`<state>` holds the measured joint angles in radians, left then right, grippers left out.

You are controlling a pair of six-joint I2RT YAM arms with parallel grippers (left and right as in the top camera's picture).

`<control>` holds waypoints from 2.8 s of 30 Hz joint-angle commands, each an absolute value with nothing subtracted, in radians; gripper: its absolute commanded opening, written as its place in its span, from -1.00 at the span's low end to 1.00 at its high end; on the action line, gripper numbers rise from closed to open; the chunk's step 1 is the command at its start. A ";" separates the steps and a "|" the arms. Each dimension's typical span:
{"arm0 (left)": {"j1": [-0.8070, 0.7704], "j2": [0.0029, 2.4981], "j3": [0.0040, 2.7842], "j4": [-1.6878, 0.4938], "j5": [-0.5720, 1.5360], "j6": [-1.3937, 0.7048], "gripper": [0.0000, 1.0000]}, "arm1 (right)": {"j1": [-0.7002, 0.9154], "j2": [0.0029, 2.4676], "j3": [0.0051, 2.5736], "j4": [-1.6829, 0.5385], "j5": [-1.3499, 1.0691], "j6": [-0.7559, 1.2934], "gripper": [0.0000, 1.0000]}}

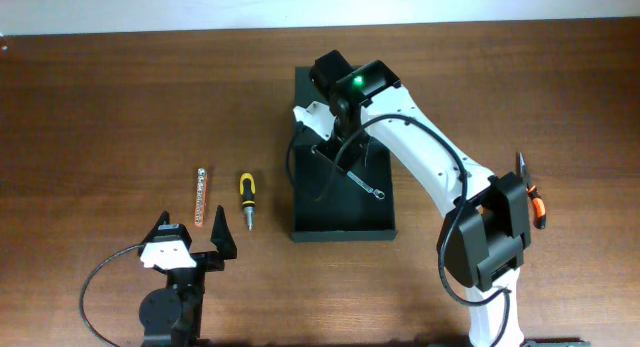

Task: Pack container
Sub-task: 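Lower the wrench into the black box and open the right gripper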

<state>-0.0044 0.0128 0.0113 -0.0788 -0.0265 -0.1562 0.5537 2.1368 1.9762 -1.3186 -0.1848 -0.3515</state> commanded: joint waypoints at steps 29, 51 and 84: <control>-0.008 0.012 0.009 -0.083 -0.019 -0.140 0.99 | 0.571 2.135 1.814 -1.177 -0.230 -0.335 -0.92; -0.008 0.012 0.009 -0.083 -0.019 -0.140 0.99 | 0.571 2.181 1.759 -1.119 -0.237 -0.298 -0.92; -0.008 0.012 0.009 -0.083 -0.019 -0.140 0.98 | 0.570 2.249 1.758 -1.099 -0.237 -0.297 -0.92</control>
